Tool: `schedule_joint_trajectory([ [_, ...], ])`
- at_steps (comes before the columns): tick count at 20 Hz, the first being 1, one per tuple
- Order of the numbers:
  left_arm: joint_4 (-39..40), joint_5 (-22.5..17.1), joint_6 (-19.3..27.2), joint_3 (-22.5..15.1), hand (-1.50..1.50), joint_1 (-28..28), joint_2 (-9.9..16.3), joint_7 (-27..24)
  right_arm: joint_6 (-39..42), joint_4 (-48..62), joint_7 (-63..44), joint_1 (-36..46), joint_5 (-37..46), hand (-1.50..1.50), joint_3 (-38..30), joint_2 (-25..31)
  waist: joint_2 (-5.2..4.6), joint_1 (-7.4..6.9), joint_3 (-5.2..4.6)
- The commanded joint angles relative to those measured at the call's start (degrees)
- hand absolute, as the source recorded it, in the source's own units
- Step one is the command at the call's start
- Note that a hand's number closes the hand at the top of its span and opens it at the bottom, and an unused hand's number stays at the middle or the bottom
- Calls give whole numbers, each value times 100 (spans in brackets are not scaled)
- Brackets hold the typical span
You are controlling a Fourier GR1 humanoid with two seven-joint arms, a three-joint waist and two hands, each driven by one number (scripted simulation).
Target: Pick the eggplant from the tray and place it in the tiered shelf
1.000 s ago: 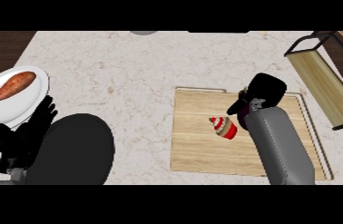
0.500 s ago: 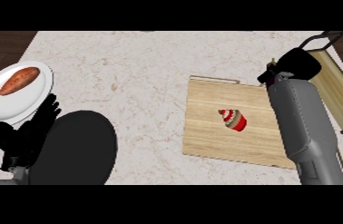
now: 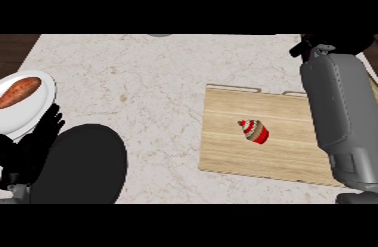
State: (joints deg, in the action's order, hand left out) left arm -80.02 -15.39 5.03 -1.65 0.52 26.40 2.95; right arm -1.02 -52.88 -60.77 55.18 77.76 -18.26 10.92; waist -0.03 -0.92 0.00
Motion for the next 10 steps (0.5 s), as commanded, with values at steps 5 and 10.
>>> schedule_joint_trajectory([
  [5,-52,114,90,-28,0,224,-161,-18,-295,-1473,-887,347,205,150,-112,-173,59,124,-2],
  [10,-249,148,84,-6,0,22,-158,203,217,-1856,-1302,935,773,150,100,-221,30,76,-3],
])
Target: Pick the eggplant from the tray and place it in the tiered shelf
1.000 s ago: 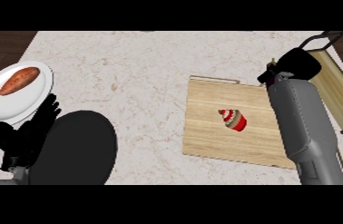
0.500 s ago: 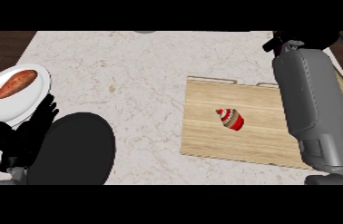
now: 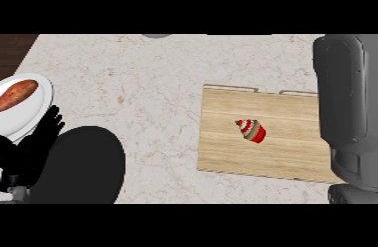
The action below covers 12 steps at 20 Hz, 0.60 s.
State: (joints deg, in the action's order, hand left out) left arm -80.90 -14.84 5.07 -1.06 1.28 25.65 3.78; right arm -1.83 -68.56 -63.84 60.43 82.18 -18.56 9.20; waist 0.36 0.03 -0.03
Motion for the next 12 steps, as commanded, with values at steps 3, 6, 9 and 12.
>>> schedule_joint_trajectory([
  [3,183,323,98,-91,0,55,-224,-269,349,-493,-720,489,330,150,57,106,-22,-13,-2],
  [6,-172,-54,-225,216,0,57,128,153,481,-431,-692,529,657,150,-8,309,-20,-47,1],
  [9,91,83,-167,145,0,-10,-86,-115,569,-128,-709,940,896,150,-156,549,-35,-51,-2],
  [12,196,205,-126,79,0,98,-166,-266,1330,-73,-671,961,1294,150,-60,712,-23,-15,-6],
])
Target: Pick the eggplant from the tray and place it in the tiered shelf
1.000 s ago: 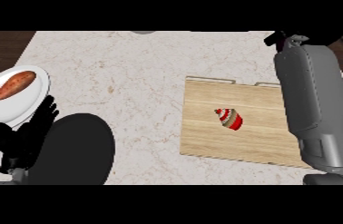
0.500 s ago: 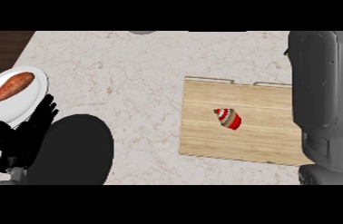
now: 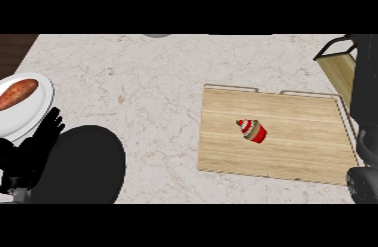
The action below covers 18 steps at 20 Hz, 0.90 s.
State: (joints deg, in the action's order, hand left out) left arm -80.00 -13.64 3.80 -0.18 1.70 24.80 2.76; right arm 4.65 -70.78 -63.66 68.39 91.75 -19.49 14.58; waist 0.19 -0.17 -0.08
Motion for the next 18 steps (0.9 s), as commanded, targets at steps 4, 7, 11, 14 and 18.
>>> schedule_joint_trajectory([
  [4,7,34,-23,91,0,-252,55,232,1017,325,-575,463,325,150,-293,436,-8,18,3],
  [7,132,139,30,46,0,-272,-68,137,1017,916,-251,711,349,150,-489,846,-30,-16,2],
  [11,362,-17,-290,323,0,-223,77,-133,587,1402,-115,675,407,150,-651,1066,-45,-59,2],
  [14,271,47,-255,241,0,-45,-81,-224,753,1333,137,474,426,150,-760,1409,-28,-31,4],
  [18,121,116,-207,228,0,-57,-77,30,588,1802,212,449,498,150,-861,1668,-35,-56,7],
])
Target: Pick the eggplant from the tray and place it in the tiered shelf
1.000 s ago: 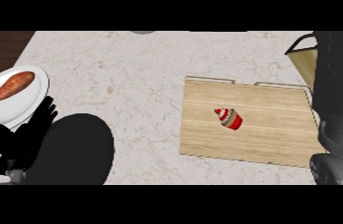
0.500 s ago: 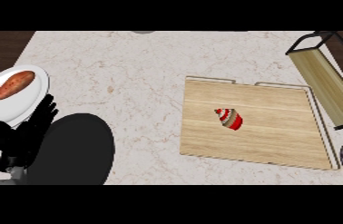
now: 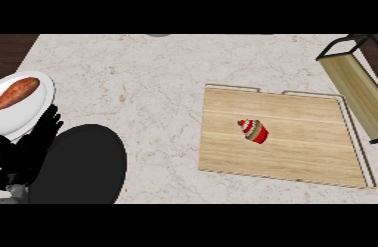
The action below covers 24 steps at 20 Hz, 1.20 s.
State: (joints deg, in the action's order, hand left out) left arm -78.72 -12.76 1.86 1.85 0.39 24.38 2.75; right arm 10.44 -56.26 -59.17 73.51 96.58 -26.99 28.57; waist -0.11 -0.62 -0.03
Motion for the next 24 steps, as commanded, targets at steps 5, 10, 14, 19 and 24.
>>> schedule_joint_trajectory([
  [5,-235,234,146,-55,0,280,-204,-3,-452,301,64,-401,-302,150,-432,574,0,1,5],
  [10,-12,22,-190,225,0,17,-21,39,-993,535,252,-654,-627,150,-736,824,-8,13,4],
  [14,-355,209,42,72,0,-5,-214,270,-1313,926,176,-1030,-725,150,-818,811,-10,0,7],
  [19,53,73,-174,263,0,-271,-120,342,-1558,1067,101,-1401,-759,-150,-1011,995,-12,43,5],
  [24,-317,358,-66,128,0,95,-297,233,-1739,1603,364,-1083,-886,-150,-779,1350,-14,-43,5],
])
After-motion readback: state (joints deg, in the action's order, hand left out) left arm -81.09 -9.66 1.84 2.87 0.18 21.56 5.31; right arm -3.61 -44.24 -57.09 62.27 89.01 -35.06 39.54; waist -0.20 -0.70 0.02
